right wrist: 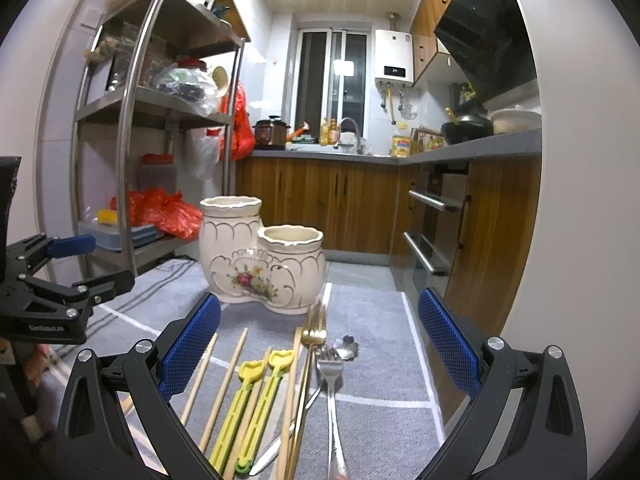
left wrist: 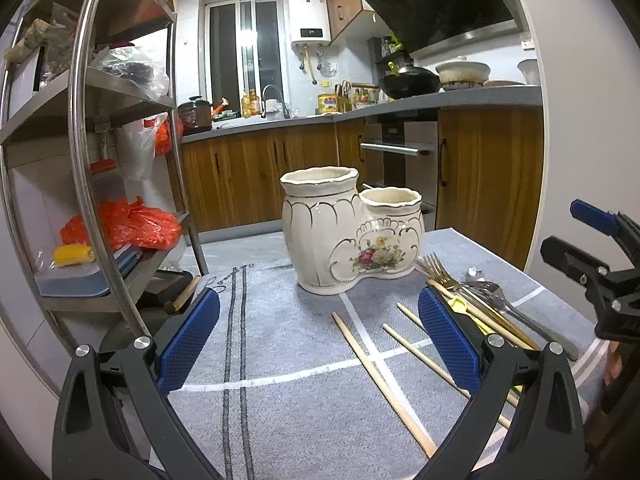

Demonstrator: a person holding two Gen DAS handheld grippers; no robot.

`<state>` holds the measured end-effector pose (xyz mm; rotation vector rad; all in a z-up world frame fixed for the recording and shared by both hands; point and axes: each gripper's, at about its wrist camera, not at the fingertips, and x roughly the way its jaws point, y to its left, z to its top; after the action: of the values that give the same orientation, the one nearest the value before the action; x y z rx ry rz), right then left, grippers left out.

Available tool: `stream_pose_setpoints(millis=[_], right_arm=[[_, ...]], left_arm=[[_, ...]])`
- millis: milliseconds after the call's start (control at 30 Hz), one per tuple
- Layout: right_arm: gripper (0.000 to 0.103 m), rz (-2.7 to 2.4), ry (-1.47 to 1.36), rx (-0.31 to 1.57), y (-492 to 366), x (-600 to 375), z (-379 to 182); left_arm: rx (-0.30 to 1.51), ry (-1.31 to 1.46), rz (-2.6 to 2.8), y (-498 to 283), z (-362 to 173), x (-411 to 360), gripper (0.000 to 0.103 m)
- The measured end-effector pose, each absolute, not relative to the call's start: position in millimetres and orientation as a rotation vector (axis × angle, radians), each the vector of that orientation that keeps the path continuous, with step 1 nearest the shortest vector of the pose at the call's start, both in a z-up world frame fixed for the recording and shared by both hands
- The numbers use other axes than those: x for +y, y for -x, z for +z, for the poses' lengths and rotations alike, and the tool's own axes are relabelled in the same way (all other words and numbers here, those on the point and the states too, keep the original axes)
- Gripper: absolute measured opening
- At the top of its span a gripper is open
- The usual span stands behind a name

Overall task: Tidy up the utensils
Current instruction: 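Close the left tool on a wooden chopstick while the right tool grasps a silver fork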

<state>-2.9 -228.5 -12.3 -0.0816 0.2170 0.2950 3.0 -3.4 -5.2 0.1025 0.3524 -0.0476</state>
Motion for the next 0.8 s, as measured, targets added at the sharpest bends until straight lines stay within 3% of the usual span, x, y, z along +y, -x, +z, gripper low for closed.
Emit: stream_pose_setpoints(millis=[333,800], right_arm=[[0.098,0.301,0.042,0.262,-4.8,-243.4,-4.4],[0.096,0.277,0.150,0.558,-37.5,-245.3,-36.0]], left_arm=[[0.462,-0.157,-0.047,-14.7,-11.4,-13.9,0.098],[0.683,-0.156,-0.134,-36.2,-29.8,-31.2,0.097]])
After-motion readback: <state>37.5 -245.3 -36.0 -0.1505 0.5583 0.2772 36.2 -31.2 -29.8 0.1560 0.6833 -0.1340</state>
